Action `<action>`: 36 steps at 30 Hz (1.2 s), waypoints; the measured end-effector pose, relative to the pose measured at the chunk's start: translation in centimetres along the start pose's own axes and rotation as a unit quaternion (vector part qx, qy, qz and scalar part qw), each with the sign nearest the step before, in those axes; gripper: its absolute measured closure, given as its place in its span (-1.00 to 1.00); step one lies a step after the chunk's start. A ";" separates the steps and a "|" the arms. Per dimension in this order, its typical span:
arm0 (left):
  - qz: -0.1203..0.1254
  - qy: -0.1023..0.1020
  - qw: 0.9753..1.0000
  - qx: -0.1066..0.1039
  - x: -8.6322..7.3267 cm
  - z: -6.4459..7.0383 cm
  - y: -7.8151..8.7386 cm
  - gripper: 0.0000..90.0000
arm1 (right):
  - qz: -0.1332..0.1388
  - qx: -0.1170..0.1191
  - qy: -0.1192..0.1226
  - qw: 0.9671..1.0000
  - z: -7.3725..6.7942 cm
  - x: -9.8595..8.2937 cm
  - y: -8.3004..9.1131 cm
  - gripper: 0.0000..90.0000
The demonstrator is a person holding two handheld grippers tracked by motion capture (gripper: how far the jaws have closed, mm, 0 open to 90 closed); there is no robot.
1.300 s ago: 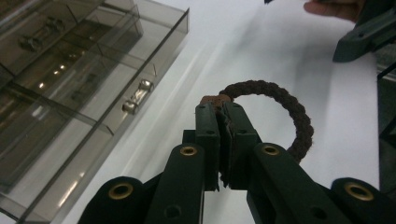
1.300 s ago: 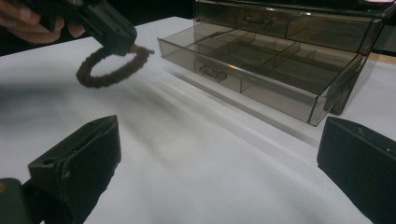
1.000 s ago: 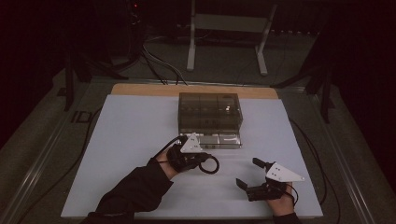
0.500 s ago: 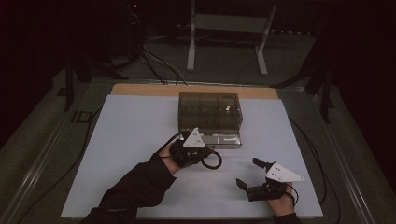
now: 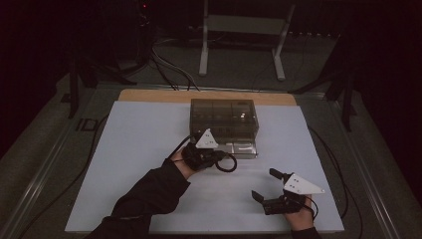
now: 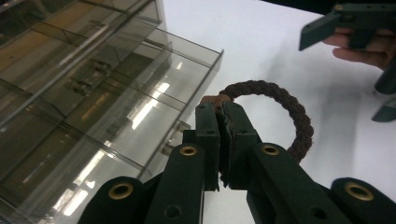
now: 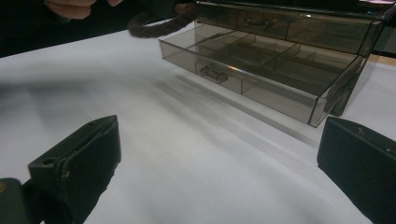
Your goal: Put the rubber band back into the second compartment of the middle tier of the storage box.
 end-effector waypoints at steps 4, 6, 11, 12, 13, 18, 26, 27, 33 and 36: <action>0.004 0.008 1.000 0.004 0.5 -0.6 0.1 0.94 | 0.000 0.000 -0.001 1.000 0.0 0.0 0.0 -1.00; 0.008 0.010 1.000 0.007 0.7 -0.8 0.1 0.95 | 0.000 0.000 0.000 1.000 0.0 0.0 0.0 -1.00; 0.014 0.014 1.000 0.014 1.4 -1.3 0.2 0.95 | 0.000 0.000 0.000 1.000 0.0 0.0 0.0 -1.00; 0.016 0.018 1.000 0.013 1.5 -1.4 0.2 0.95 | 0.000 0.001 -0.001 1.000 0.0 0.0 0.0 -1.00; 0.018 0.022 1.000 0.013 1.6 -1.5 0.2 0.94 | 0.000 0.001 -0.002 1.000 0.0 0.0 0.0 -1.00; 0.023 0.031 0.999 0.023 2.1 -2.1 -0.1 0.94 | 0.001 0.000 -0.001 1.000 0.1 0.0 0.0 -1.00; 0.027 0.066 0.997 0.044 2.1 -3.2 -1.7 0.94 | 0.007 0.001 0.002 1.000 -0.1 0.1 0.2 -1.00; 0.026 0.068 0.996 0.045 2.1 -3.4 -1.9 0.94 | 0.006 0.001 0.003 1.000 -0.1 0.1 0.2 -1.00; 0.024 0.084 0.994 0.058 1.9 -4.0 -3.1 0.94 | 0.007 0.003 0.002 1.000 -0.1 0.1 0.2 -1.00; 0.022 0.093 0.993 0.063 1.5 -4.4 -3.5 0.94 | 0.008 0.003 0.001 1.000 -0.1 0.1 0.2 -1.00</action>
Point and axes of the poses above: each handheld gripper's, and its own axes: y roughly backward along the jaws, x roughly out of its top, z roughly to its right, the point moved 4 cm from there along -y, roughly forward along the jaws
